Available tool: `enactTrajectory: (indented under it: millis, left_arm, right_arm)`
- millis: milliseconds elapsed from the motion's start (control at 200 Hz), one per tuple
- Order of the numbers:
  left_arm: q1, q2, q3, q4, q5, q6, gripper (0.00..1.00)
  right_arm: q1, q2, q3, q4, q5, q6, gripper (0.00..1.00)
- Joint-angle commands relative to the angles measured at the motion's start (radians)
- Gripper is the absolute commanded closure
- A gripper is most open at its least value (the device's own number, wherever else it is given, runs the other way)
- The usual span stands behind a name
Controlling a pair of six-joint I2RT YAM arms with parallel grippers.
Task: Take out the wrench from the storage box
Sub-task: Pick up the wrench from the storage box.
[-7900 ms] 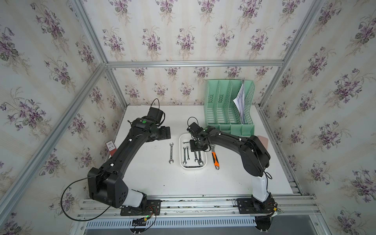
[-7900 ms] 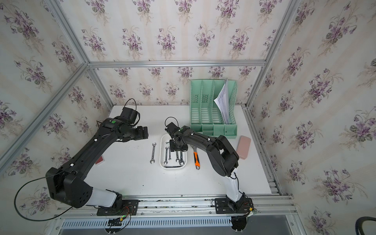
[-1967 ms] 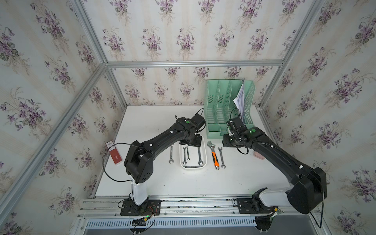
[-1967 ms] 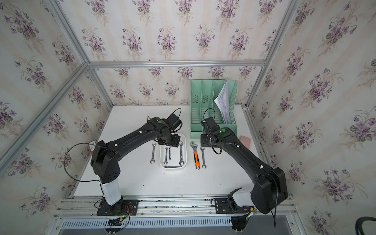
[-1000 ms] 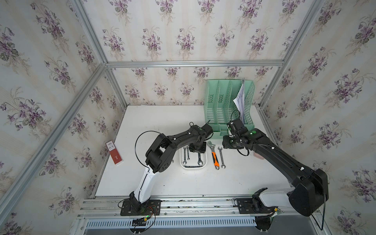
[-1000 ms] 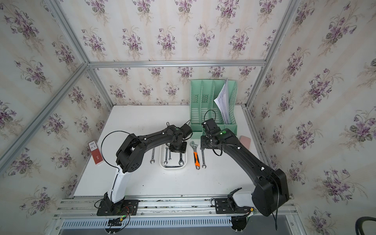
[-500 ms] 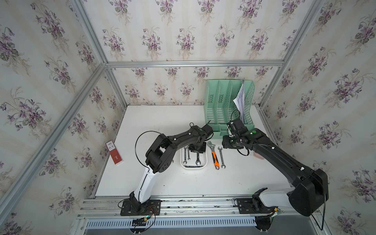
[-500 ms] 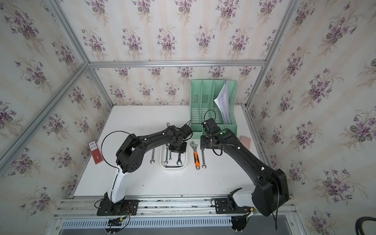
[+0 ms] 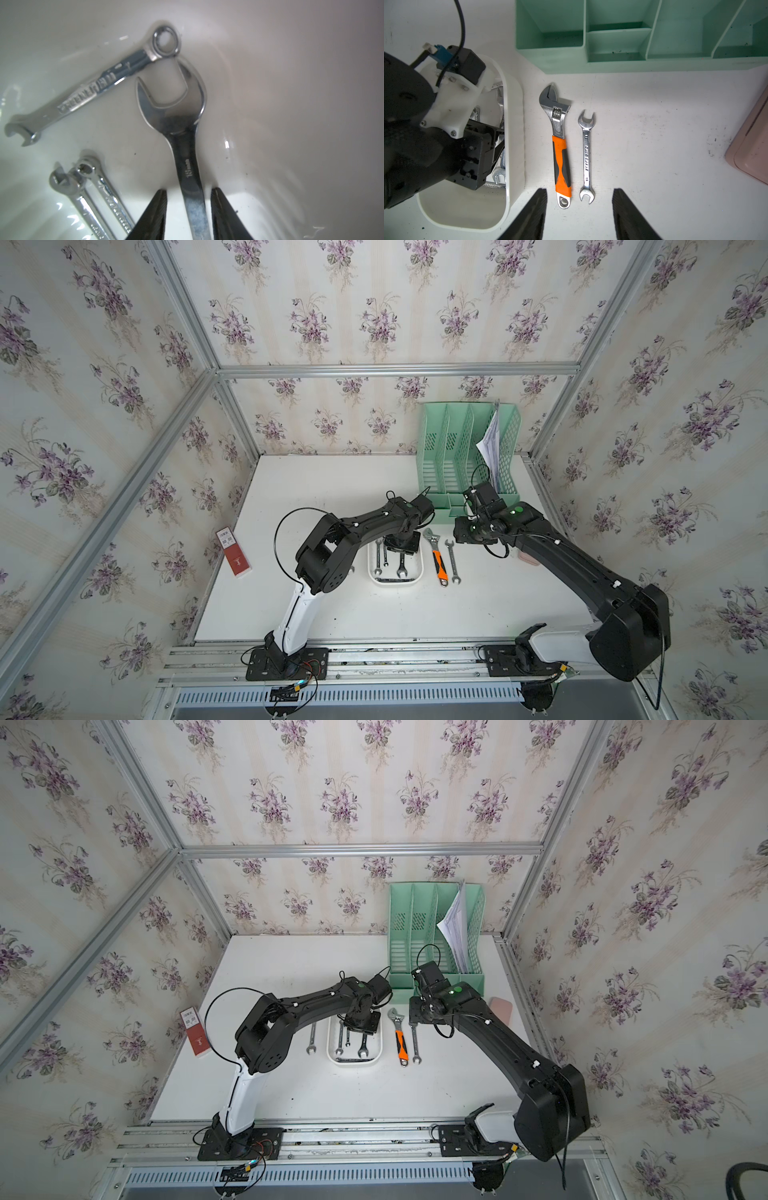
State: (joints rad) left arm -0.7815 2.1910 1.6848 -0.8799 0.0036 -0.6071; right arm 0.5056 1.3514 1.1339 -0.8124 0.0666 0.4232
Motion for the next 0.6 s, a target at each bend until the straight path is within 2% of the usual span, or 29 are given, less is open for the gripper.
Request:
enactTrajectory:
  millis: [0, 140, 594]
  left_arm:
    - [-0.004, -0.001, 0.001, -0.029, 0.0, 0.026, 0.58]
    - [-0.007, 0.011, 0.006, -0.027, 0.003, 0.028, 0.6]
    - [-0.009, 0.02, -0.014, -0.008, -0.01, 0.014, 0.75]
  right_arm:
    - [0.001, -0.004, -0.002, -0.01, 0.006, 0.008, 0.44]
    - [0.001, -0.001, 0.006, -0.017, 0.007, 0.005, 0.44]
    - [0.001, -0.008, -0.002, -0.021, 0.012, 0.006, 0.44]
